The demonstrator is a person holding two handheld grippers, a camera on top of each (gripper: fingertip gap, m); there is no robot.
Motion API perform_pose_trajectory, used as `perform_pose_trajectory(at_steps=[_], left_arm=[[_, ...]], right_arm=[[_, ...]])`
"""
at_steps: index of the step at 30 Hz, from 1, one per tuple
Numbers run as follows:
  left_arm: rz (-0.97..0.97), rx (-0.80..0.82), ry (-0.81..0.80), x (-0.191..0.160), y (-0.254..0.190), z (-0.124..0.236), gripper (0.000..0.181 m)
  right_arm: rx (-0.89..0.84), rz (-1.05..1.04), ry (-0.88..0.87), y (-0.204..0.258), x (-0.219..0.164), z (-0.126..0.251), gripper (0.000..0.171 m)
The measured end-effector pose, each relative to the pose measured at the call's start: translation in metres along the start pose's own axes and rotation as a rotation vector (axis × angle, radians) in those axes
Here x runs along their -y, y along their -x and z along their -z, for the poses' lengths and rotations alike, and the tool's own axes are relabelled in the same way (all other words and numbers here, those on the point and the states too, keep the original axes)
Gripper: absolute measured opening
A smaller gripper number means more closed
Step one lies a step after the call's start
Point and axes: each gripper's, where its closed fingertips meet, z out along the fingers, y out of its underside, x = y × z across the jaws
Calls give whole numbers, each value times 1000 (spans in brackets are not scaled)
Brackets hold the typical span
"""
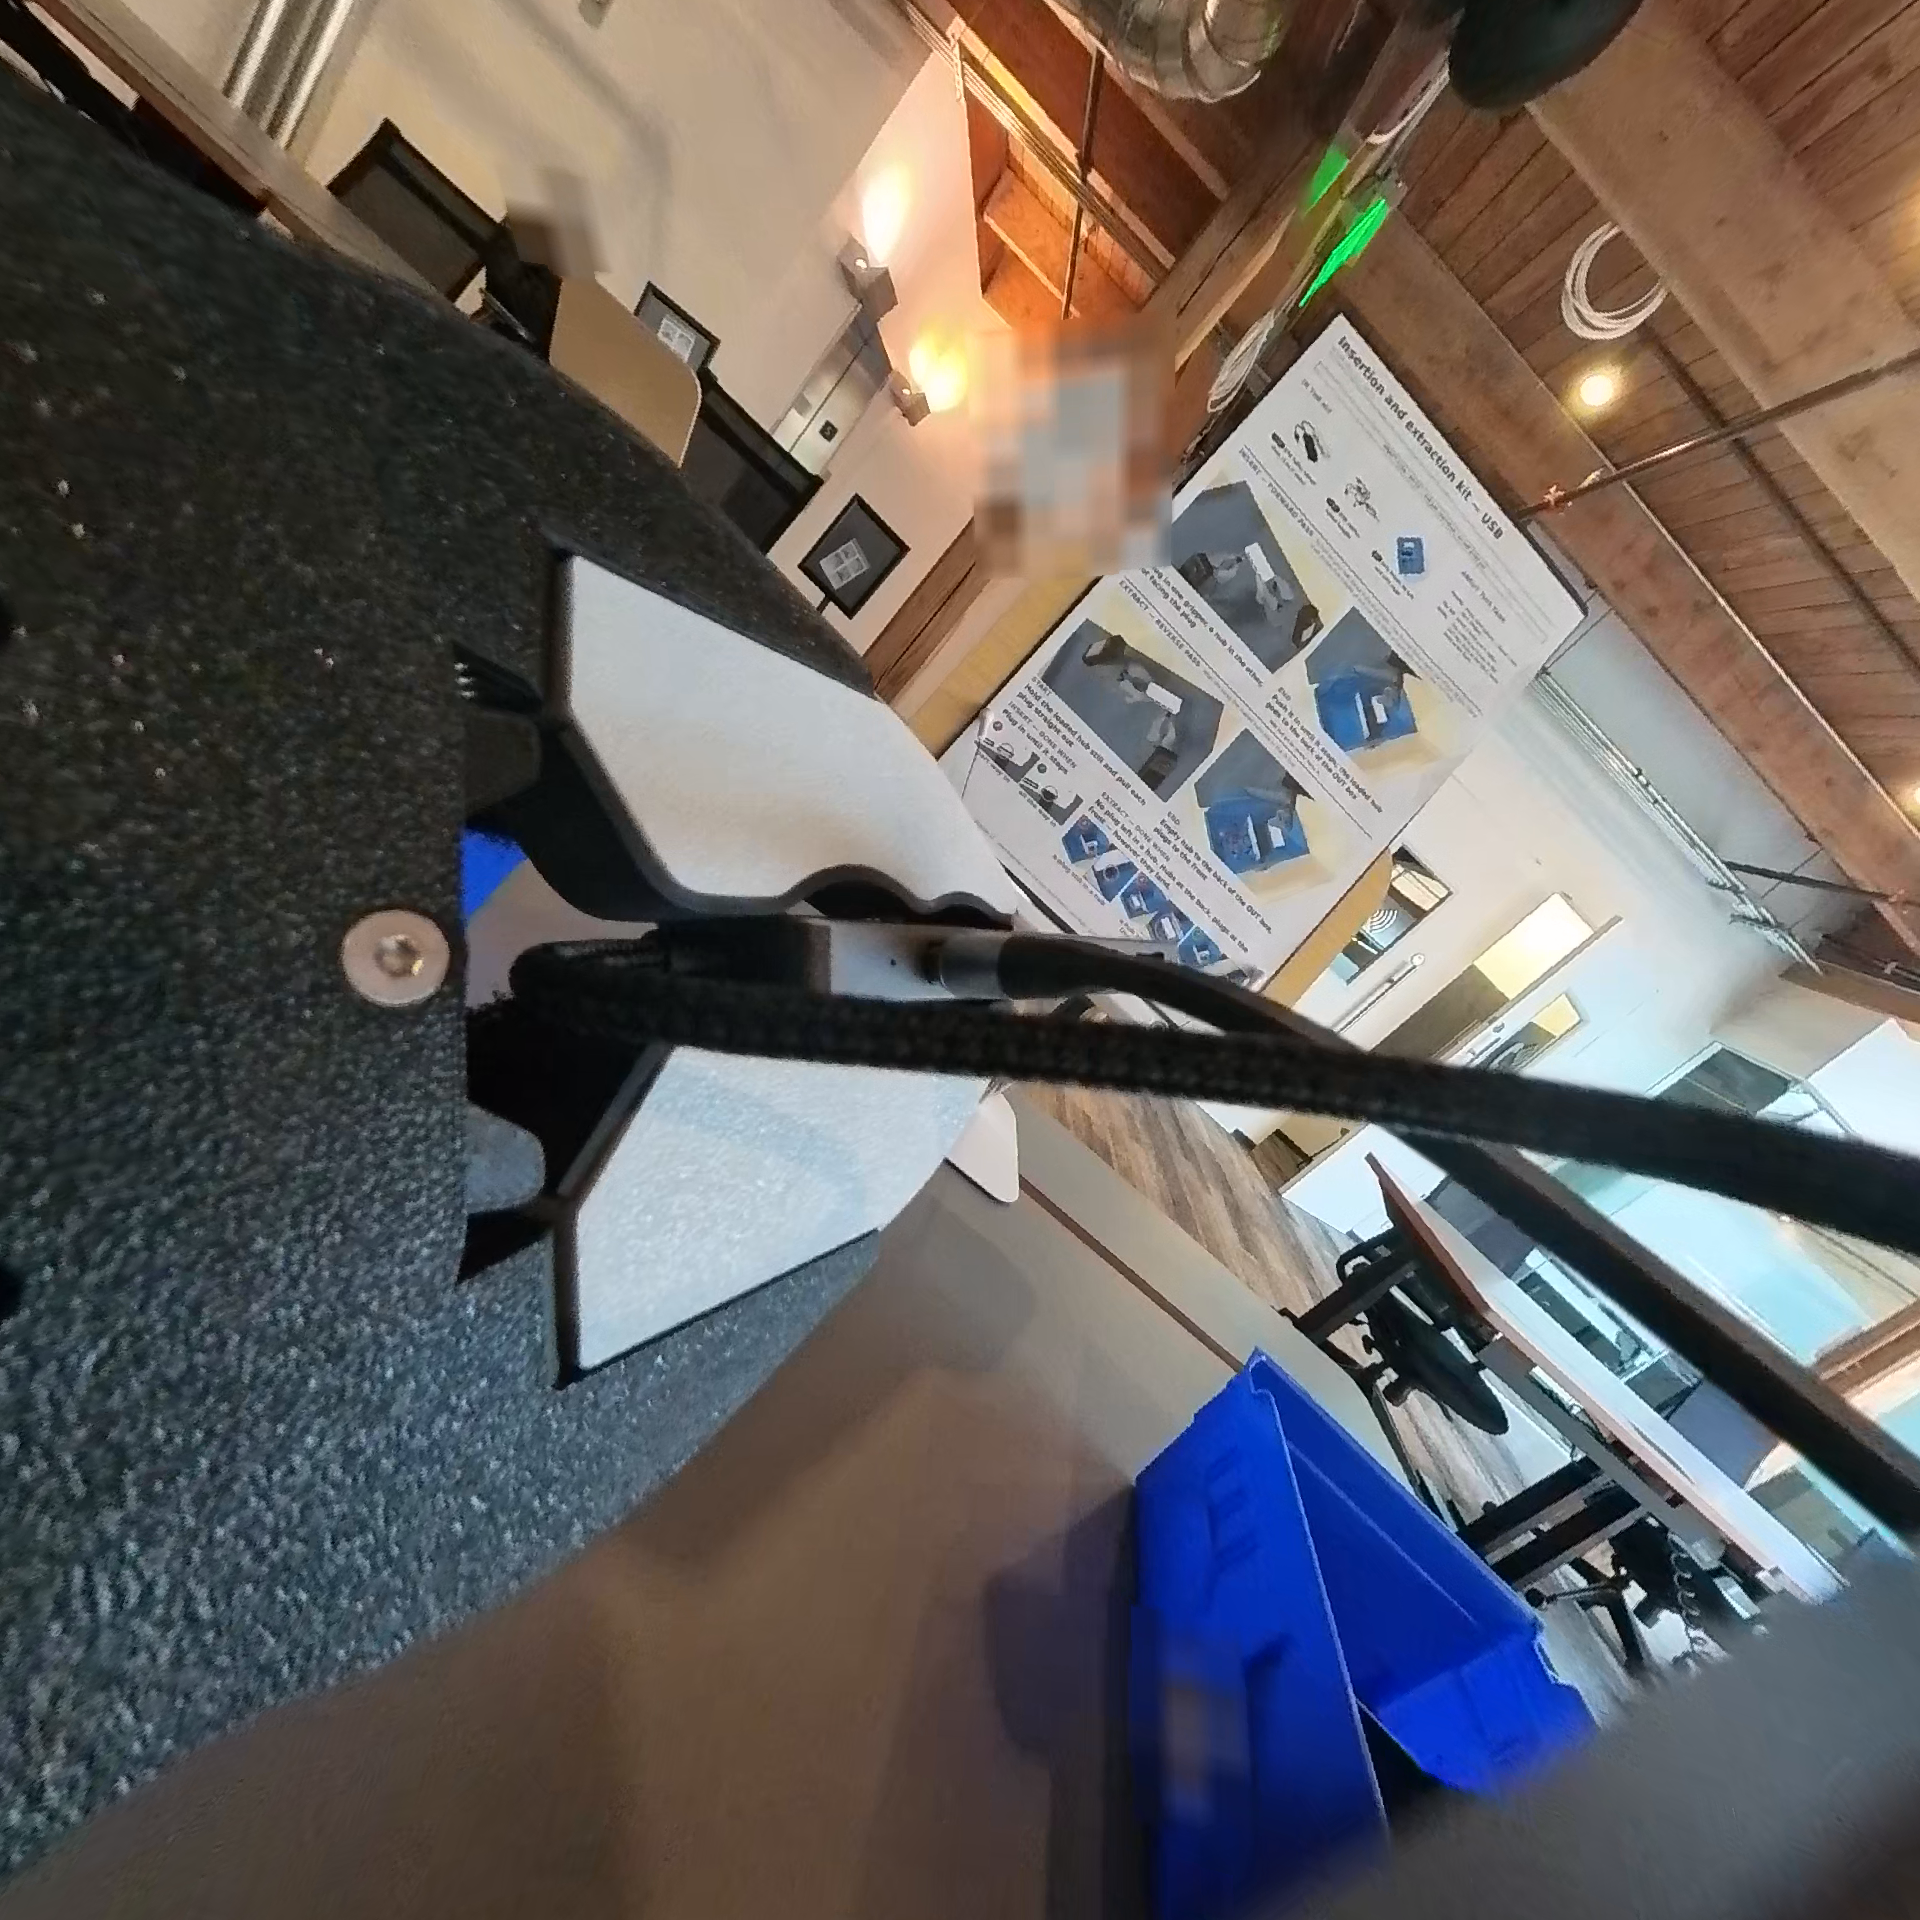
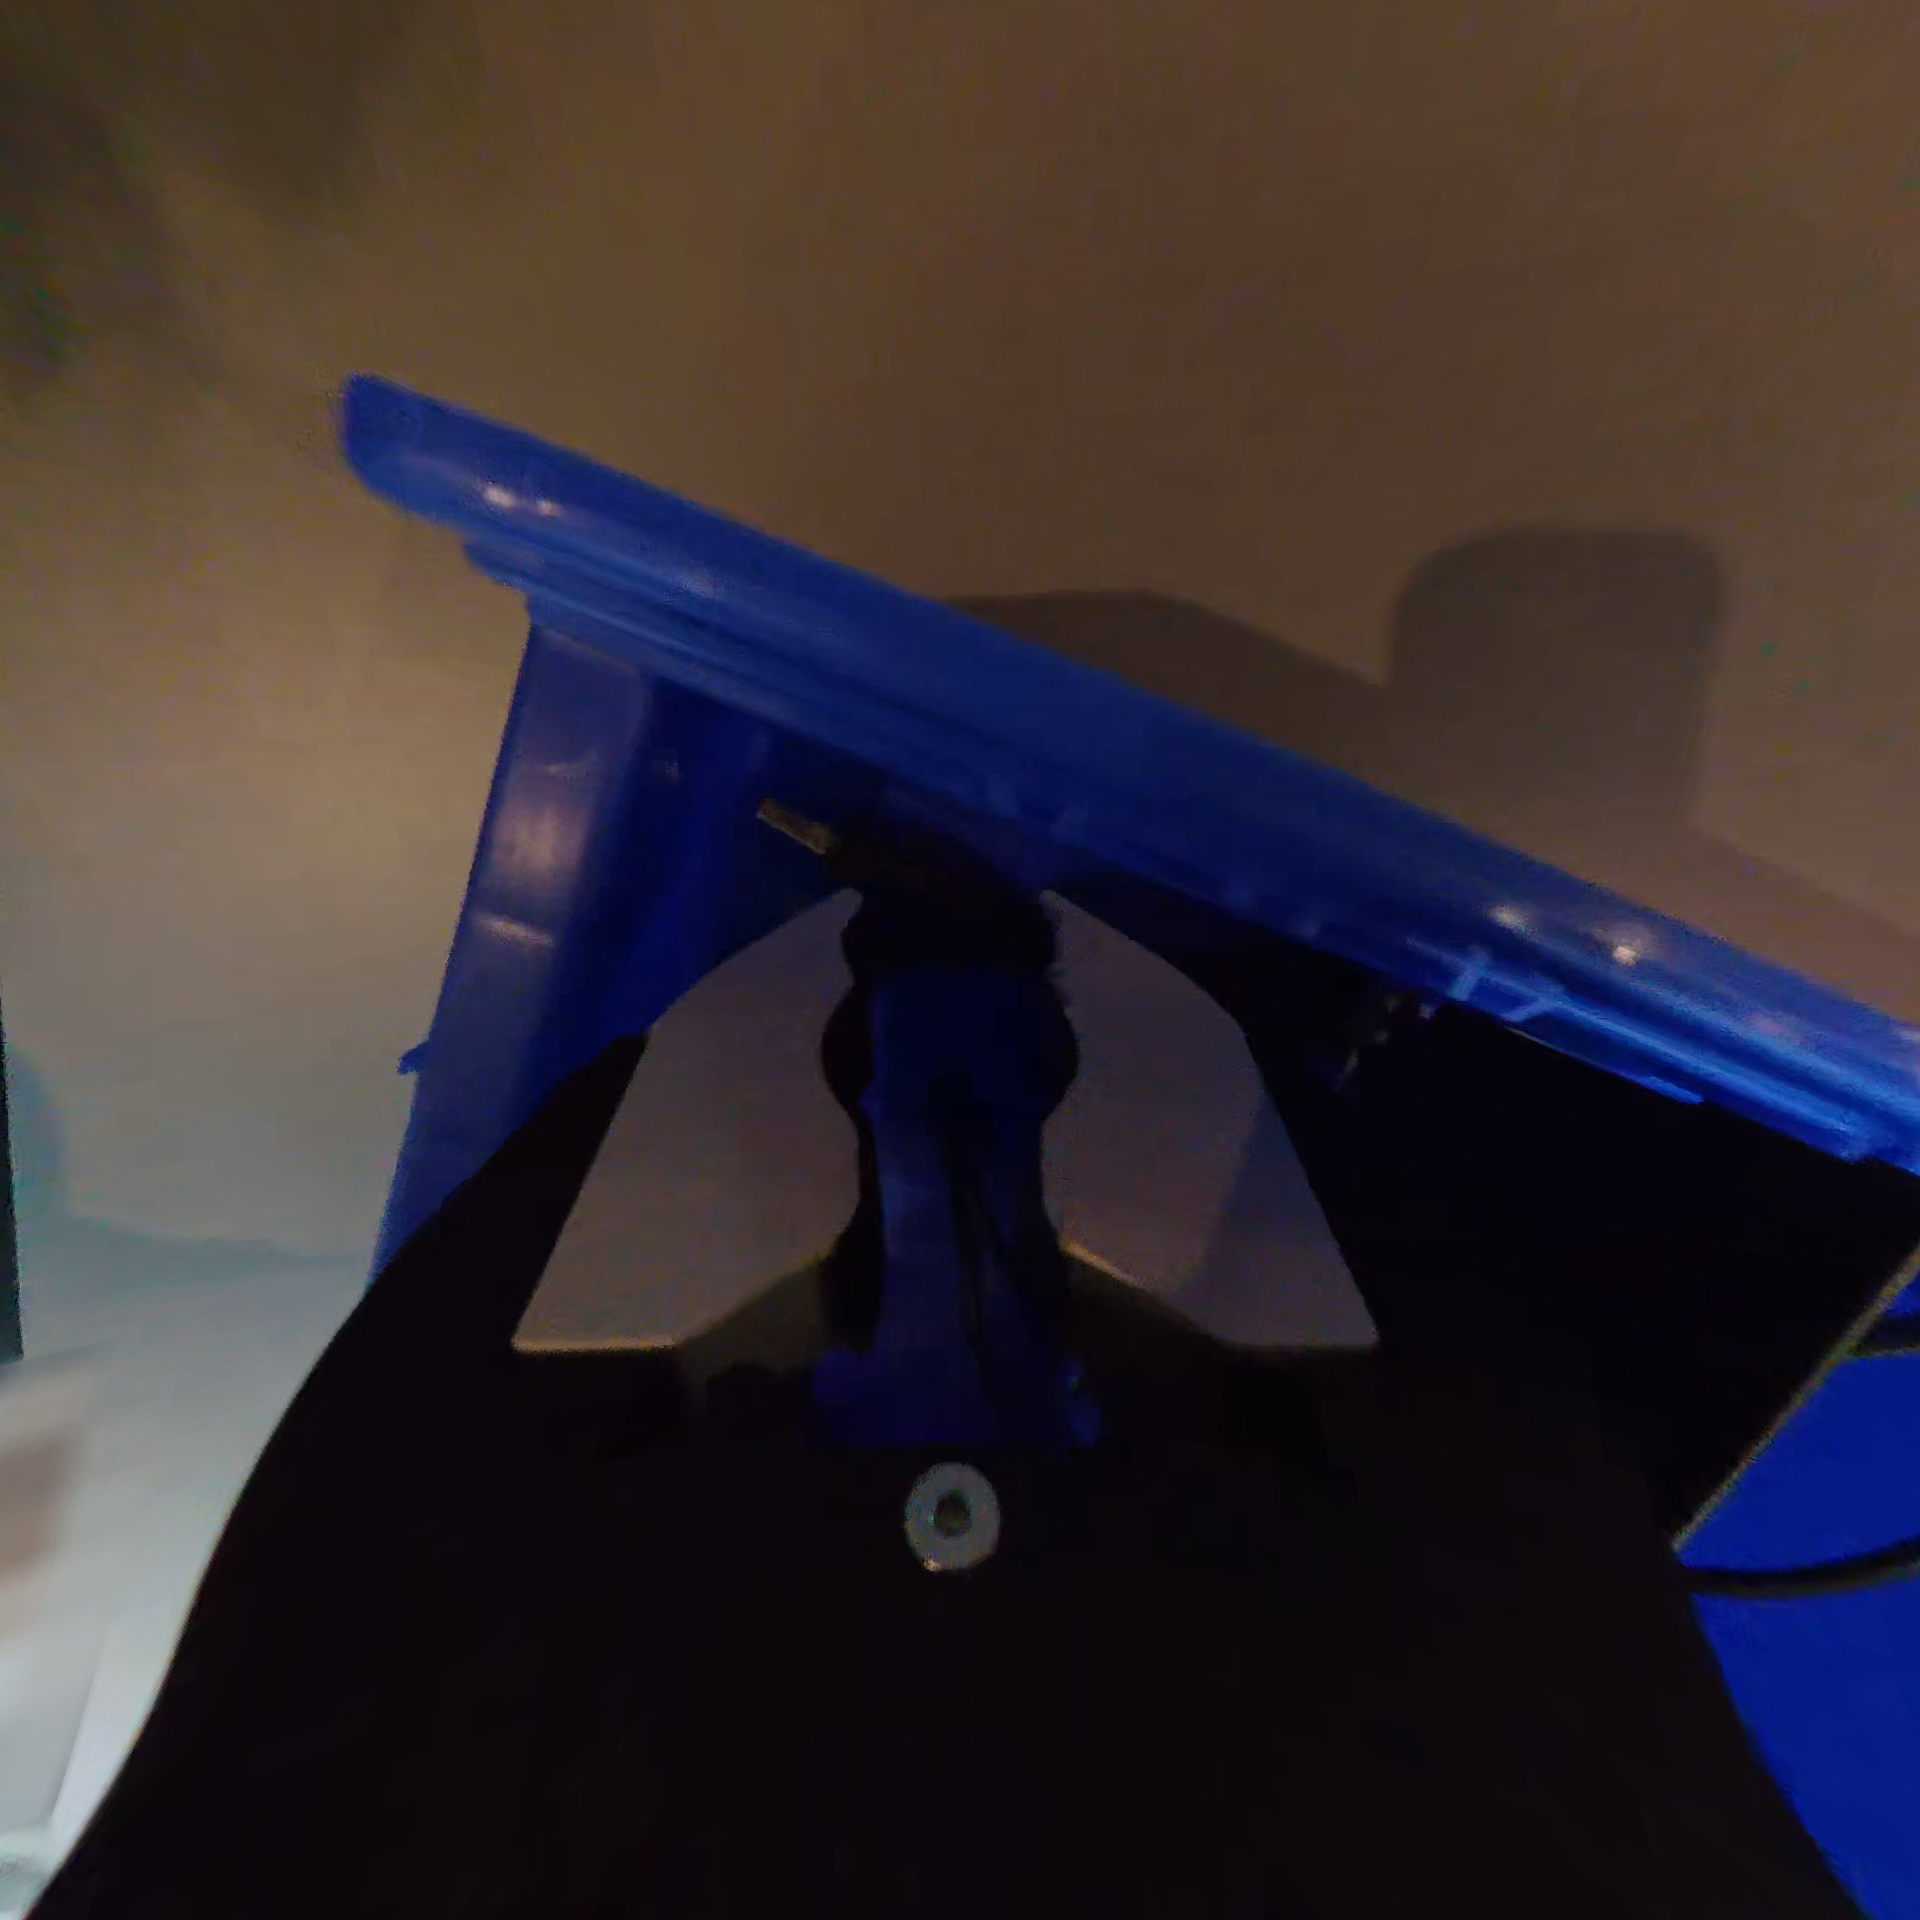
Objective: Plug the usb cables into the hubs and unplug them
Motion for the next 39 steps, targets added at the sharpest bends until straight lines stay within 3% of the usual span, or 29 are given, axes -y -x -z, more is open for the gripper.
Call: perform_pose_trajectory(at_steps=[6,9,19,23,28,39], left_arm=[[-7,6,-2,2,1,1,10],[-7,15,-4,3,4,3,10],[-1,10,-2,6,3,3,10],[-6,2,-17,12,-1,3,10],[-46,2,-20,18,-4,4,10],[-78,16,-50,34,-2,10,13]], right_arm=[[-81,120,22,-2,-2,5,13],[-148,91,-70,-4,4,23,13],[-577,24,-676,-9,62,159,7],[-726,36,-794,-3,81,193,7],[-933,102,-784,3,110,218,7],[-1323,358,-538,27,210,246,7]])
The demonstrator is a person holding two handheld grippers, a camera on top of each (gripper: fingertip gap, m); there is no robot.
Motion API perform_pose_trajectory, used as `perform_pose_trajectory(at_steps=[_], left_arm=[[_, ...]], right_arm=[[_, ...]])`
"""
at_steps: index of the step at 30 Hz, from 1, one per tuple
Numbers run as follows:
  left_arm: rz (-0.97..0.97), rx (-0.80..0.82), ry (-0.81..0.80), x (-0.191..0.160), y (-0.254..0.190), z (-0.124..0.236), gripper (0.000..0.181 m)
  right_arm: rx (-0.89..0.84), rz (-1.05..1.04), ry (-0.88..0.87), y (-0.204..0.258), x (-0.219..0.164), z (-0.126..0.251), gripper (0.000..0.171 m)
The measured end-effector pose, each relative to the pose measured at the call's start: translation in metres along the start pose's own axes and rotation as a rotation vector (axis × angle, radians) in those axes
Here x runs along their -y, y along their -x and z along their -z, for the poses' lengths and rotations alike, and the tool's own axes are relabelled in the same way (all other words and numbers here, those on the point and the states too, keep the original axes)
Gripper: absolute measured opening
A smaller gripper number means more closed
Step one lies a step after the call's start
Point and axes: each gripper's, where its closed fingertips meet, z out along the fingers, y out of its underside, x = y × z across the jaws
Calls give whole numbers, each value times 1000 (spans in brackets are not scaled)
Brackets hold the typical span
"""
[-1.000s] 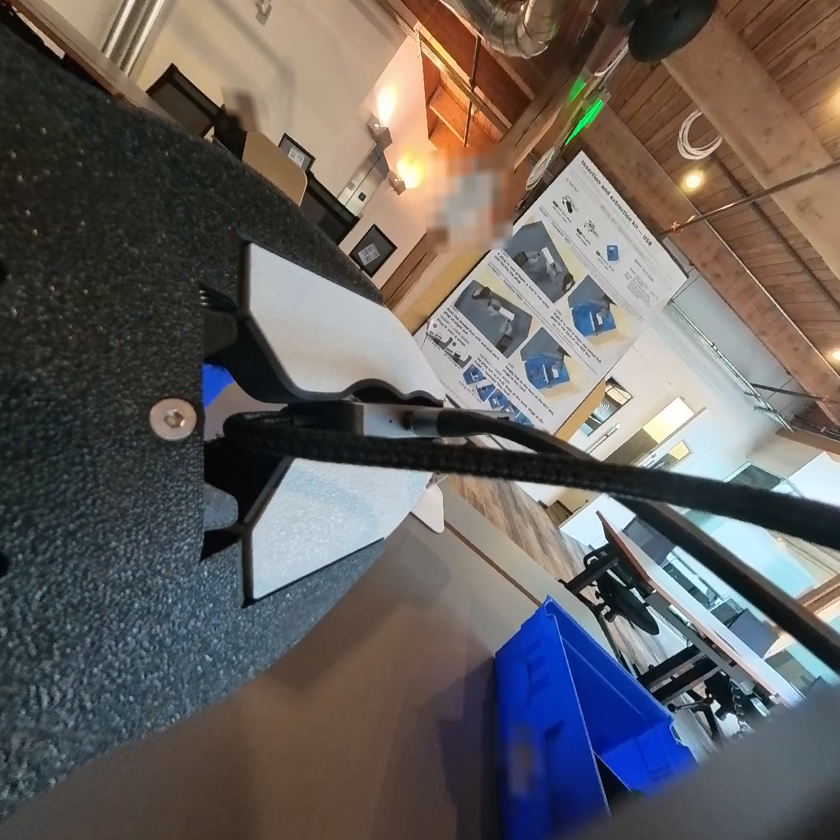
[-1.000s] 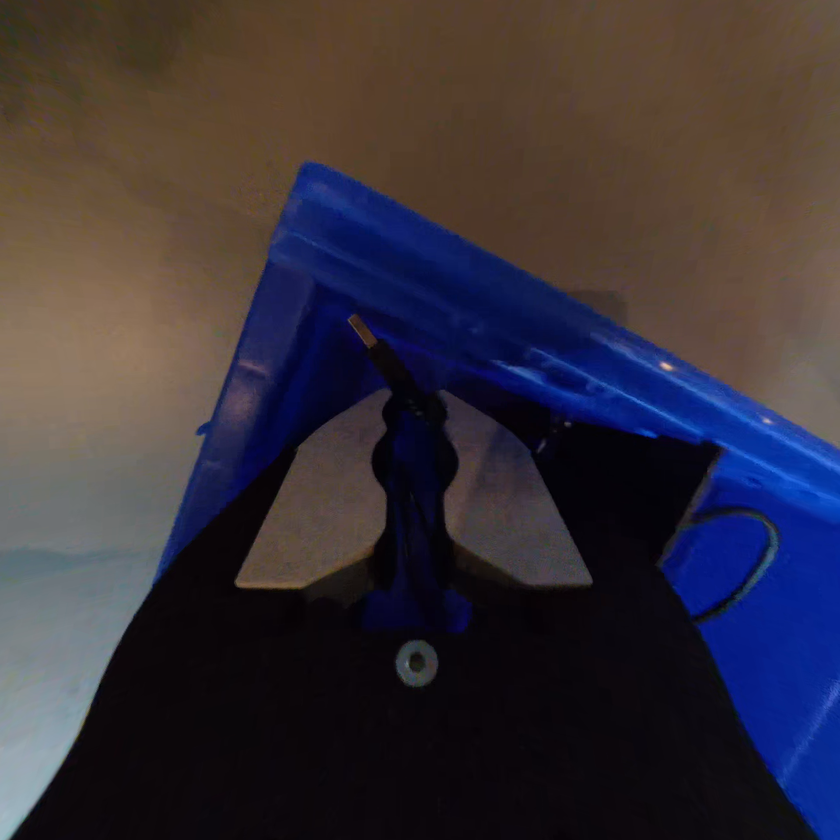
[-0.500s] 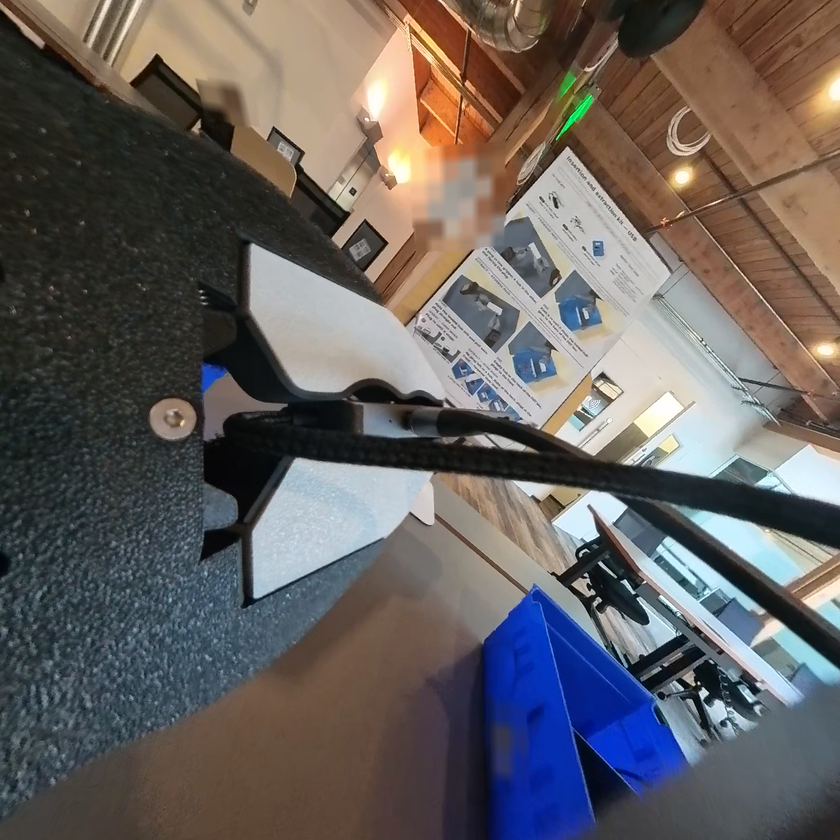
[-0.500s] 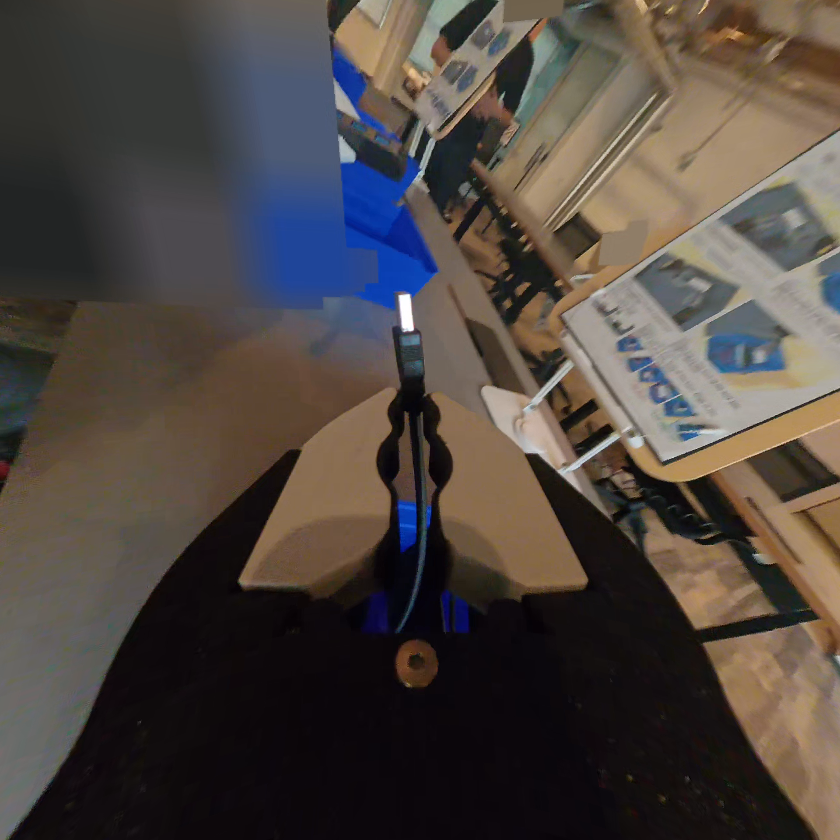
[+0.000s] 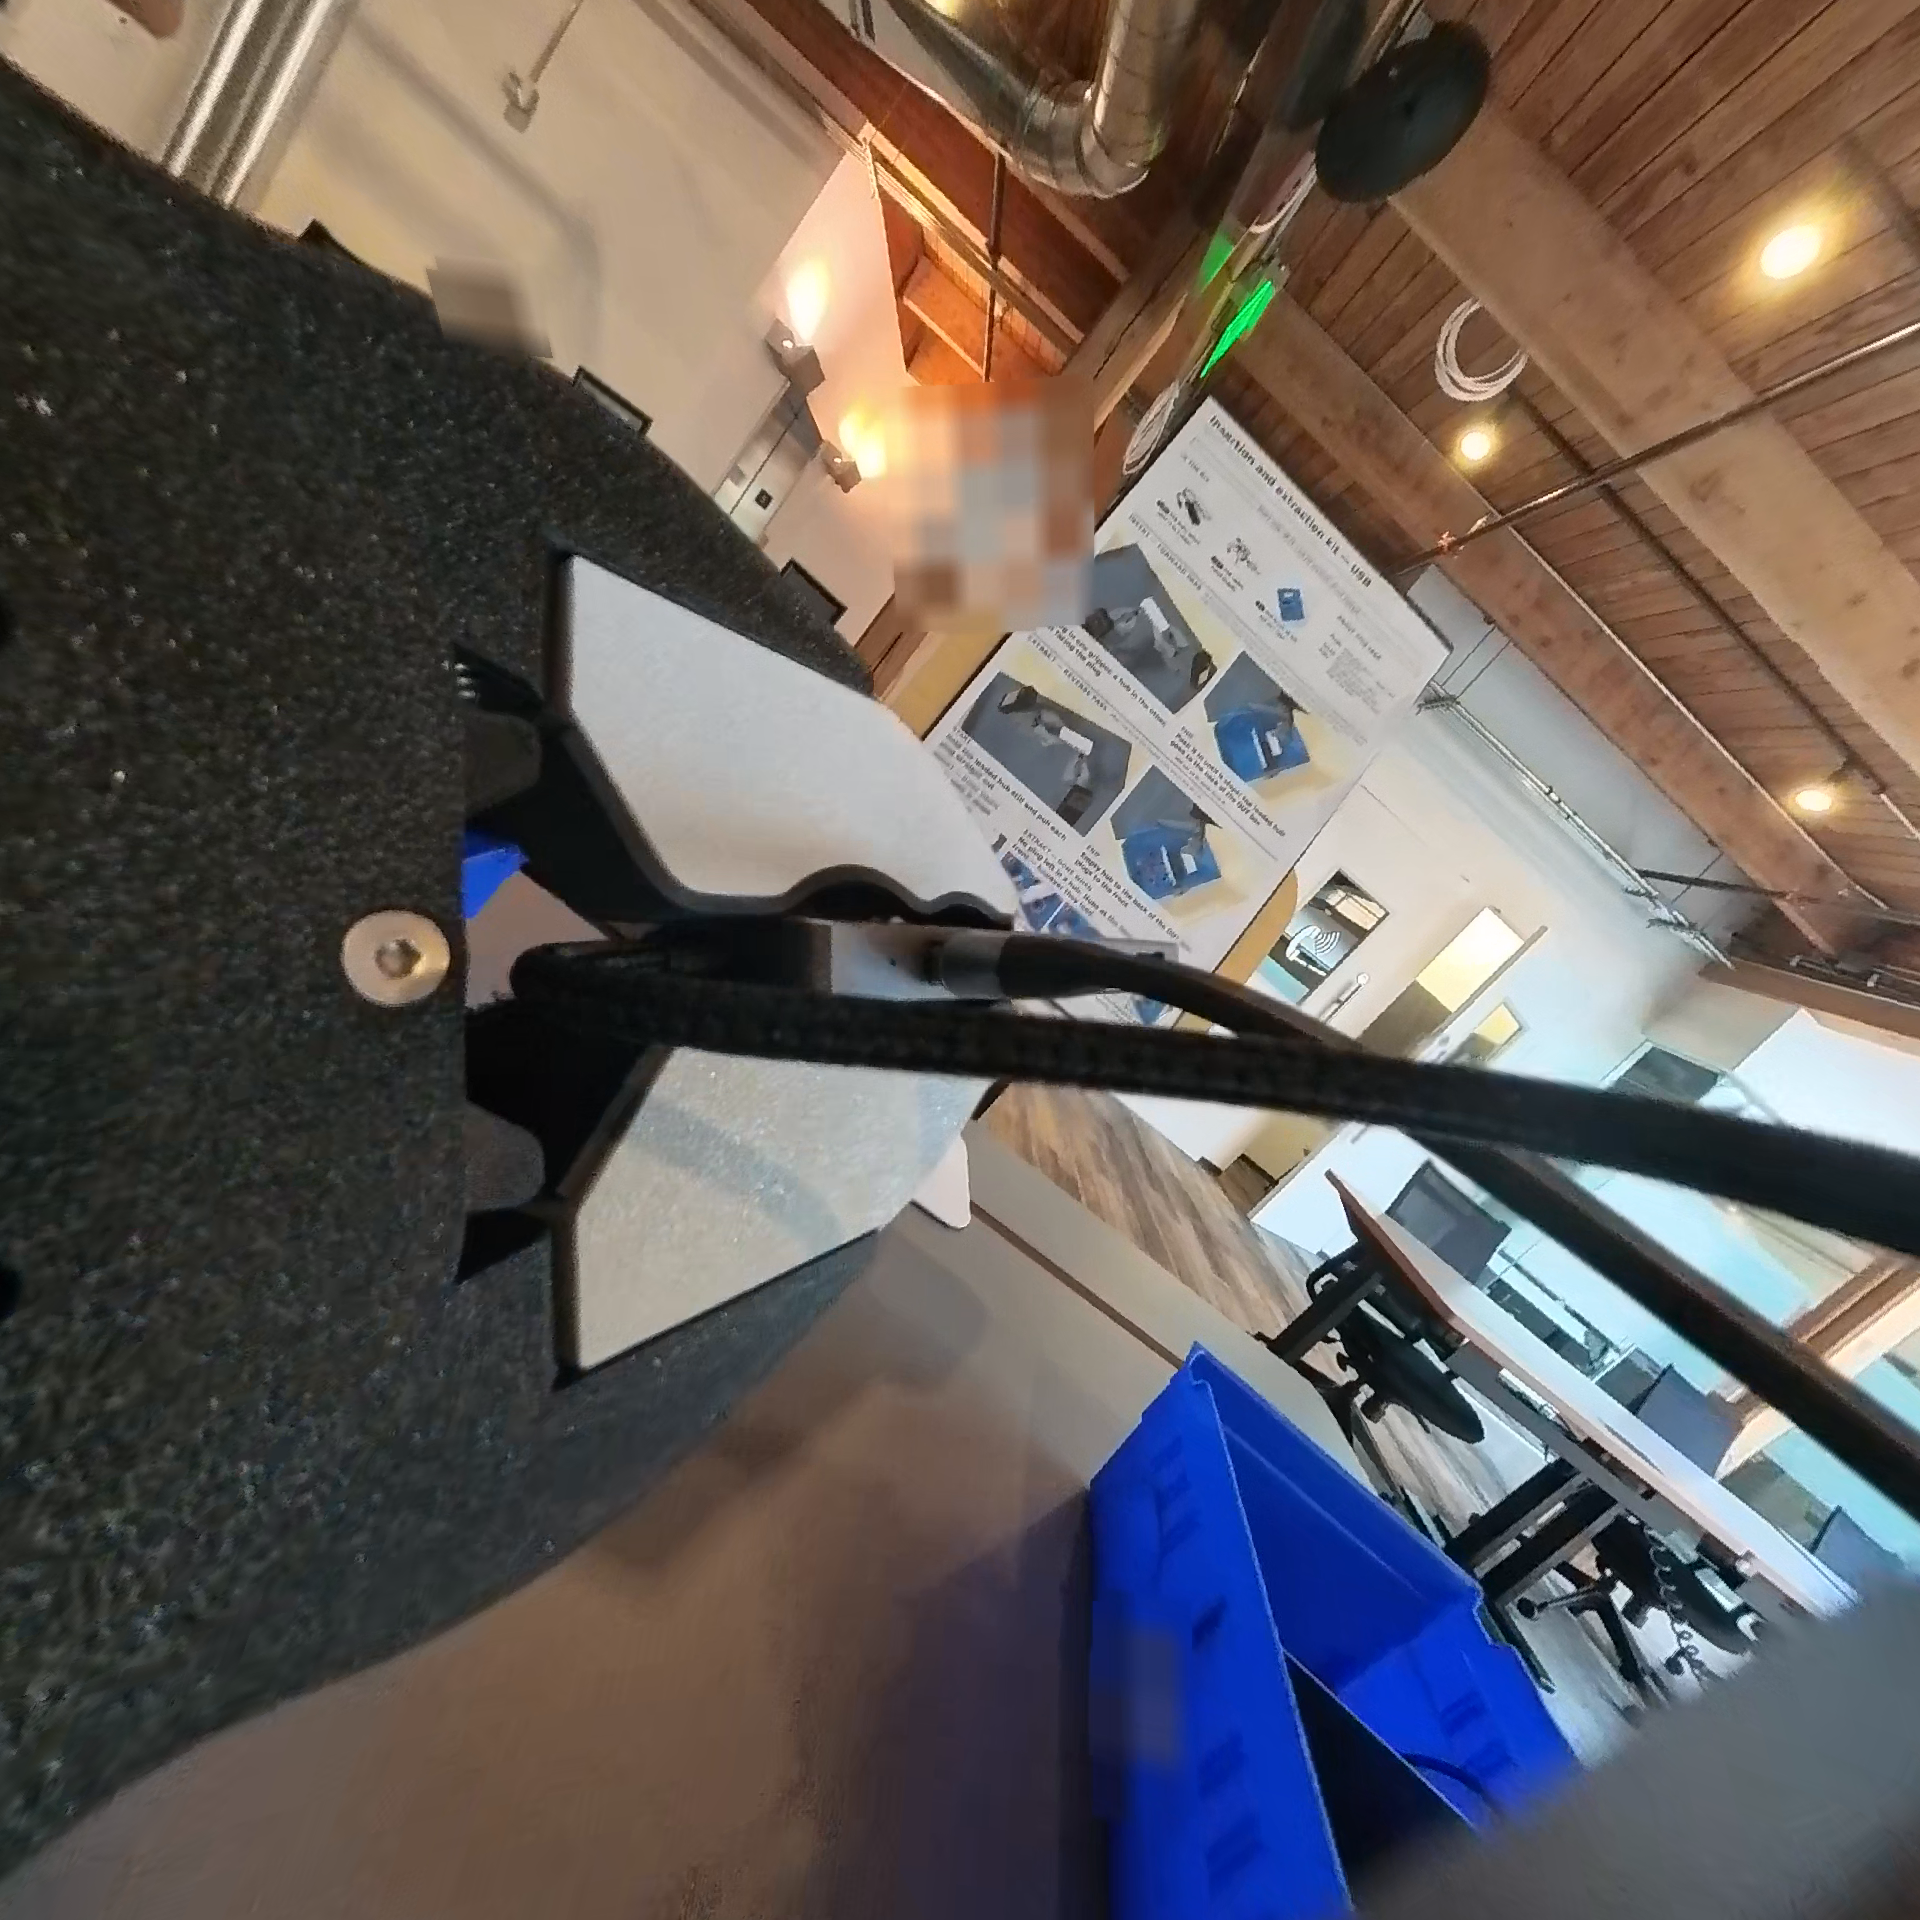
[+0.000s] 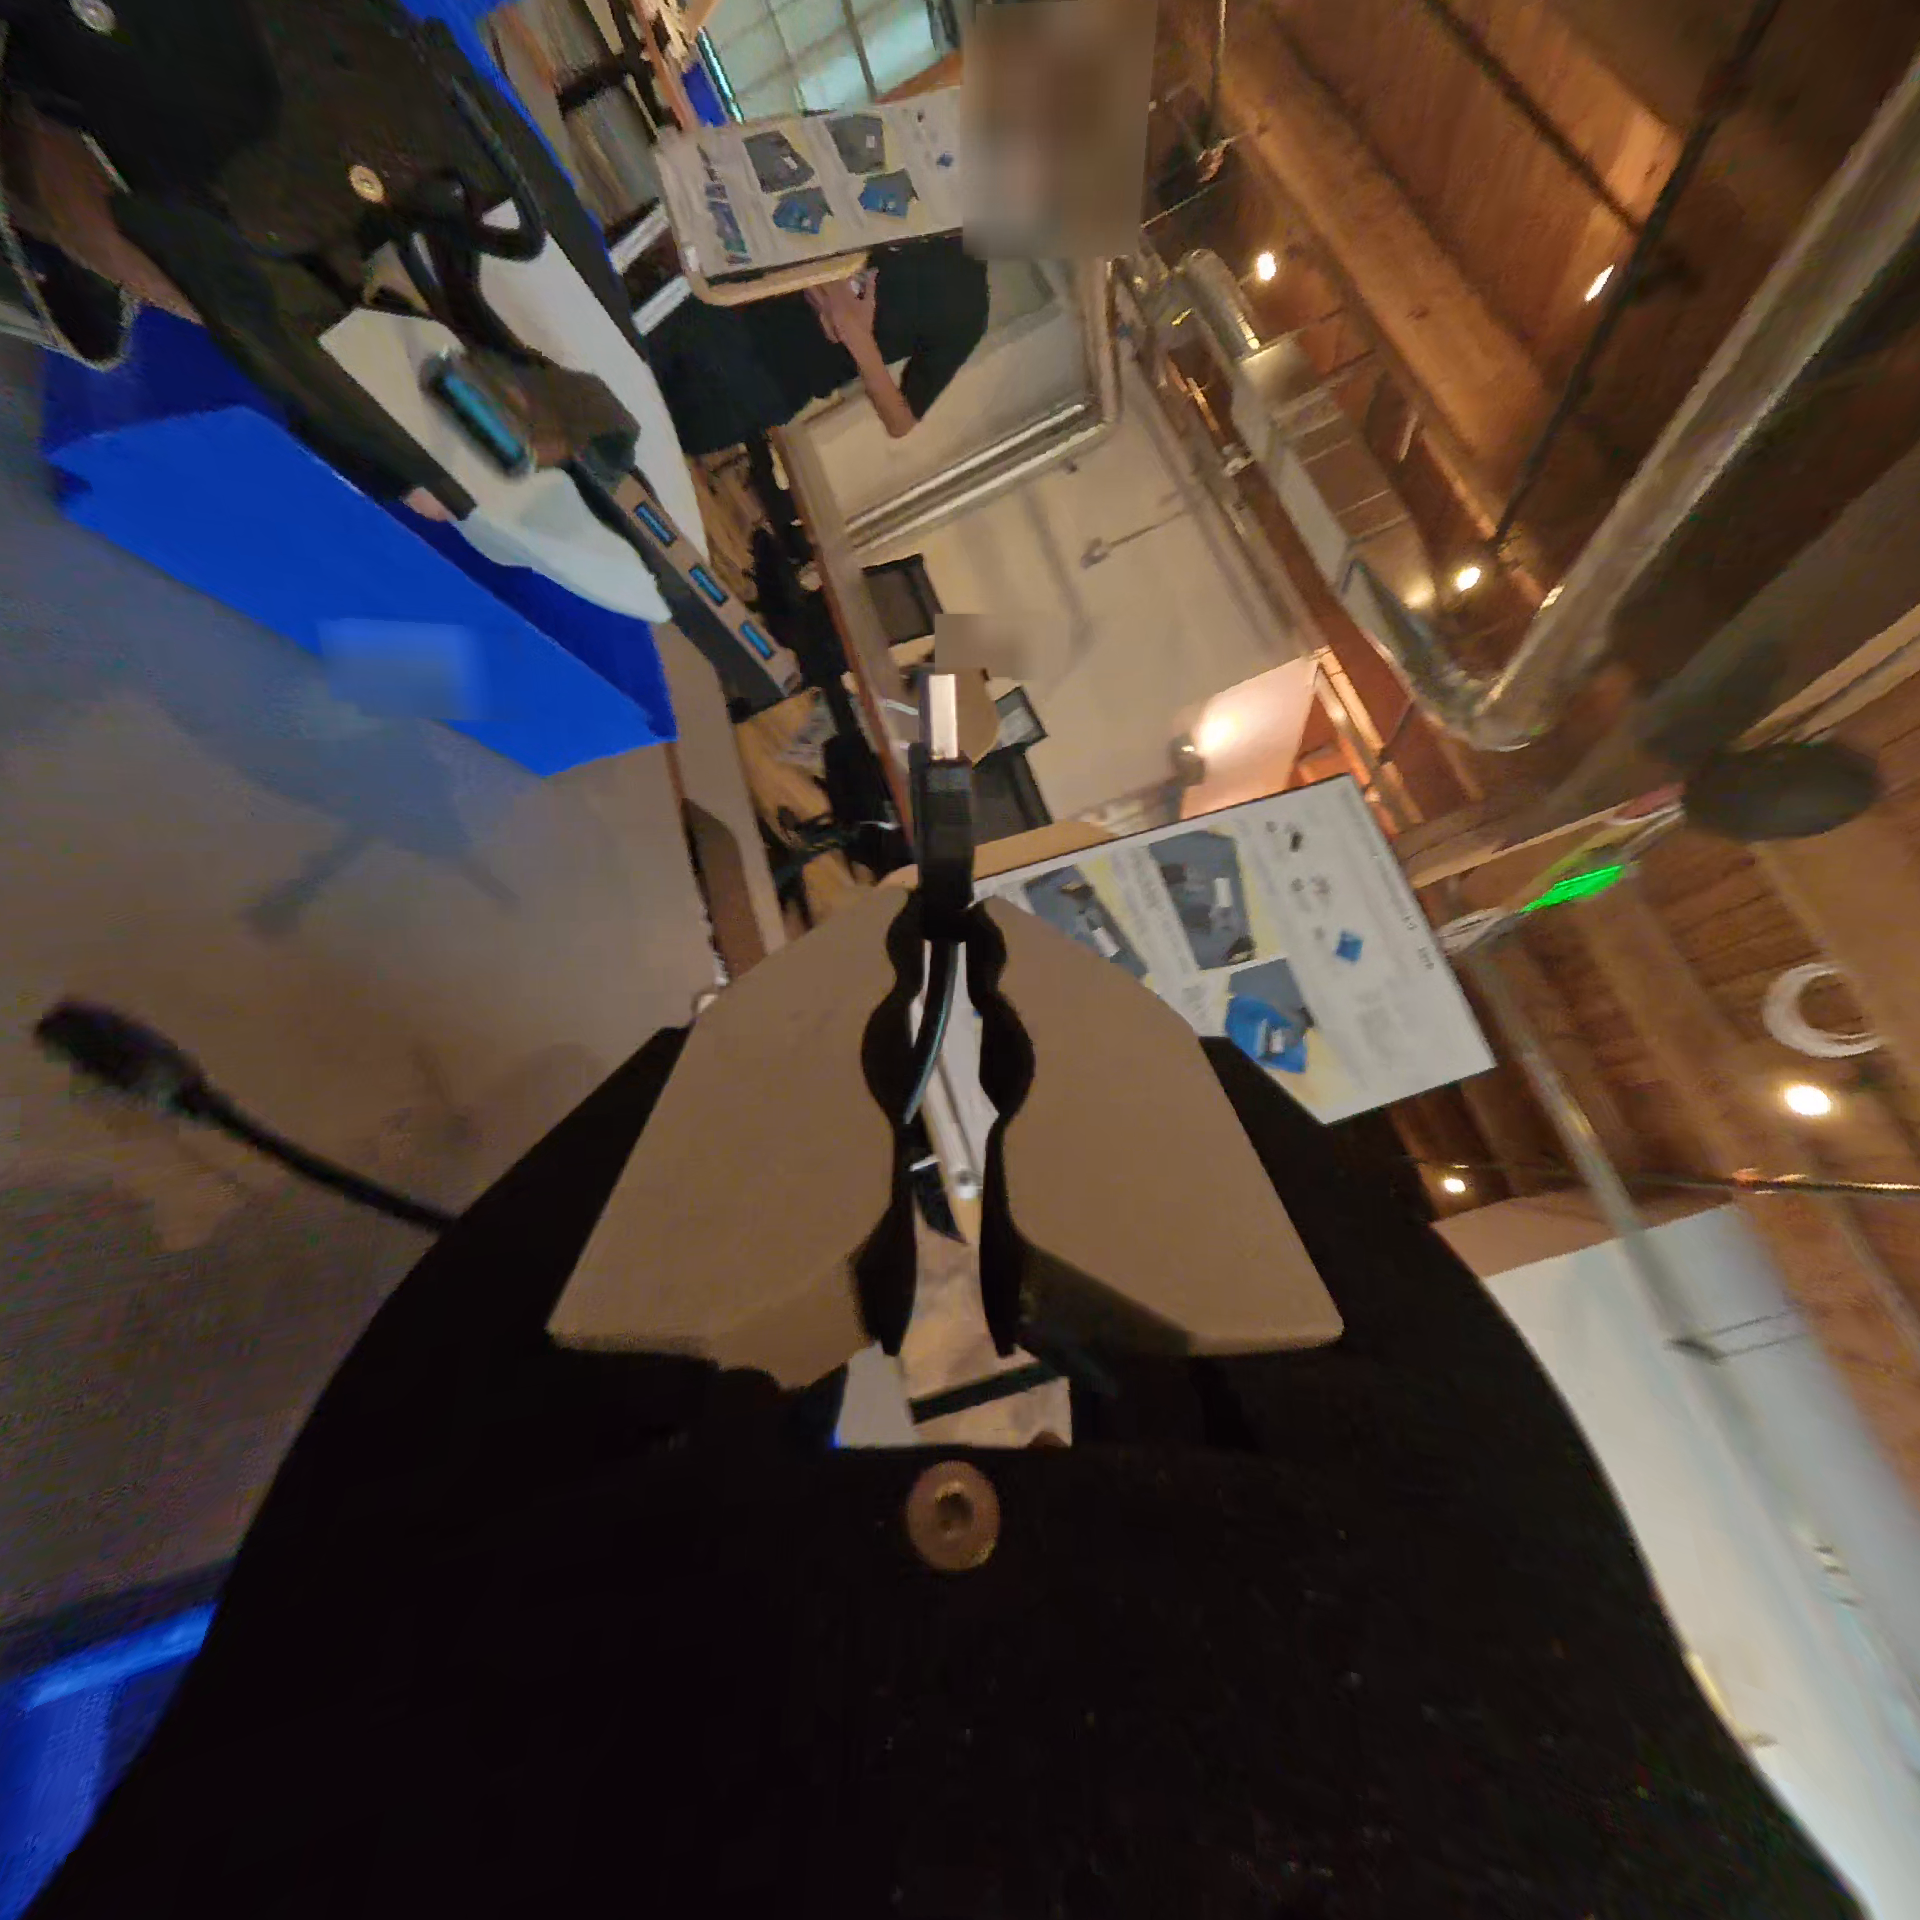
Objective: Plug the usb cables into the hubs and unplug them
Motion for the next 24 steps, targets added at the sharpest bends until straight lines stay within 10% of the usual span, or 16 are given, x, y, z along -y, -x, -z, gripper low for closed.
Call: perform_pose_trajectory(at_steps=[10,24], left_arm=[[-157,50,45,10,6,5,13],[-265,14,-136,12,-8,9,13]], right_arm=[[-29,89,64,17,15,-29,7],[758,-1184,-194,69,29,-40,6]])
